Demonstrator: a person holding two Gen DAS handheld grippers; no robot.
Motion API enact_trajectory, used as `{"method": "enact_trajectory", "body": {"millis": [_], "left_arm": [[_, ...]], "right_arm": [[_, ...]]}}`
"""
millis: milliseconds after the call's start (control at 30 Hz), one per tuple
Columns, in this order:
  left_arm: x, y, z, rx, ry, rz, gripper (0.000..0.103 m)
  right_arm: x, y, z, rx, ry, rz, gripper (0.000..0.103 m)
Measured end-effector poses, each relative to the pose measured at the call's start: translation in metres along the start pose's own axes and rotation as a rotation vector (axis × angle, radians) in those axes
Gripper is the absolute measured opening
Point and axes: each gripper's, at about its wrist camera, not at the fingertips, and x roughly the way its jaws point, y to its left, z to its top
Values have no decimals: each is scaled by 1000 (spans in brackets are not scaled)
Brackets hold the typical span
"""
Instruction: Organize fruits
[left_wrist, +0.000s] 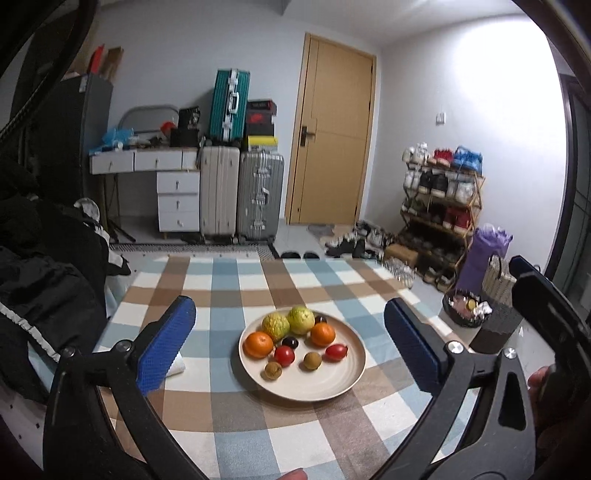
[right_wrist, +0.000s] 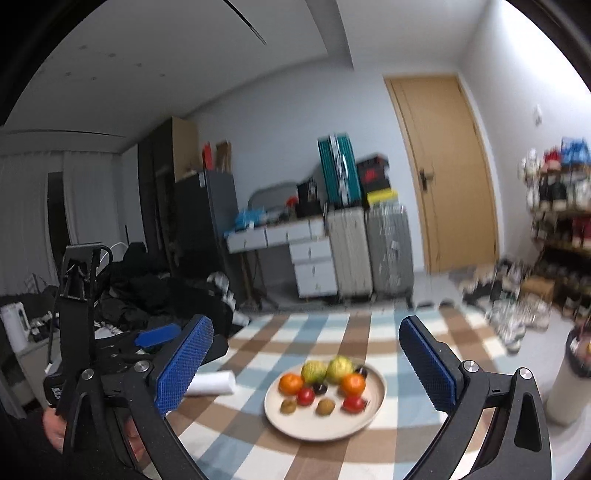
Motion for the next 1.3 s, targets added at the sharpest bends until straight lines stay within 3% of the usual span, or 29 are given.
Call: {"method": "enact_trajectory", "body": {"millis": [167,367,533,767,900,1133,1300], "left_arm": [[-32,5,-2,3,-114,6,102],[-48,18,-18,-14,-135,25,102],[-45,26,-44,34,-165,104,102],[-12,47,-82,18,-104,125,102],[10,50,-97,39,-74,160,102],[37,53,-108,26,-56,171,102],[49,50,-107,40,8,165,102]], "right_arm": [[-22,22,2,-91,-74,-22,103],[-36,31,-6,-177,-107,-134,103],[-38,23,-19,-168,-105,-173,103],[-24,-4,-49,-156,-85,-231,103],[-3,-24,-71,-138,-20,-244,103],[21,-41,-97,-132,64,-245,103],[33,-48,-104,-115,109,-233,103]]}}
